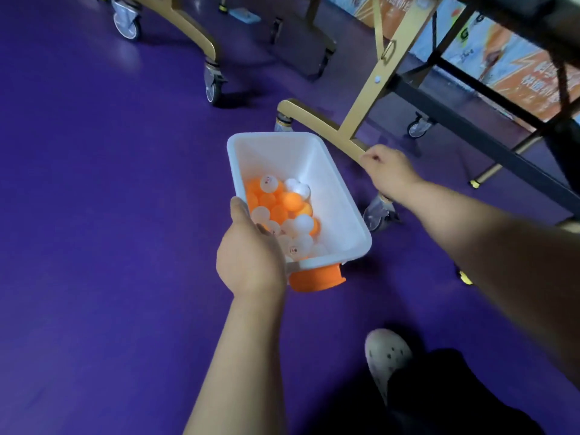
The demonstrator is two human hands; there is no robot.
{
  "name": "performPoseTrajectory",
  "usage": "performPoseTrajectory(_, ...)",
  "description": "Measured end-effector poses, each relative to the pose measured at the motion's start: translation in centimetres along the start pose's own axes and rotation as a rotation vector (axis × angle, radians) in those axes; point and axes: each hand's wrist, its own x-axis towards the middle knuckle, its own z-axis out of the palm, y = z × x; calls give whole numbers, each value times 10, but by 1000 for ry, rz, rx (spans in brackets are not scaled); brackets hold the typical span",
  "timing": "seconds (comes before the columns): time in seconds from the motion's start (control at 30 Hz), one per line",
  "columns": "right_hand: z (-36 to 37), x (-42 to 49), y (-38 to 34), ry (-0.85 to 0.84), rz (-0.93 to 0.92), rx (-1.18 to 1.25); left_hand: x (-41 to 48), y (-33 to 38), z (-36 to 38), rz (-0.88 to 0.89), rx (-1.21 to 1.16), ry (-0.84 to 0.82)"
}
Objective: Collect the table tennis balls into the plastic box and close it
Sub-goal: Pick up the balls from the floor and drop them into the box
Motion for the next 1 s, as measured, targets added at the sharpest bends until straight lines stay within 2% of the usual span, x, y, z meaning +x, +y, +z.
performPoseTrajectory(0.13, 40, 26, -1, -124, 43, 71, 26, -21, -12, -54, 45, 75)
performPoseTrajectory(0.23, 76, 43, 11, -207, 76, 31, 44, -37, -14, -118, 80, 119)
performPoseTrajectory(0.5, 155, 112, 55, -403, 180, -7, 88, -72, 7, -200, 186, 135)
performPoseTrajectory(1.0, 262, 248, 126, -472, 36, -246, 149, -42, 122, -137, 236, 263)
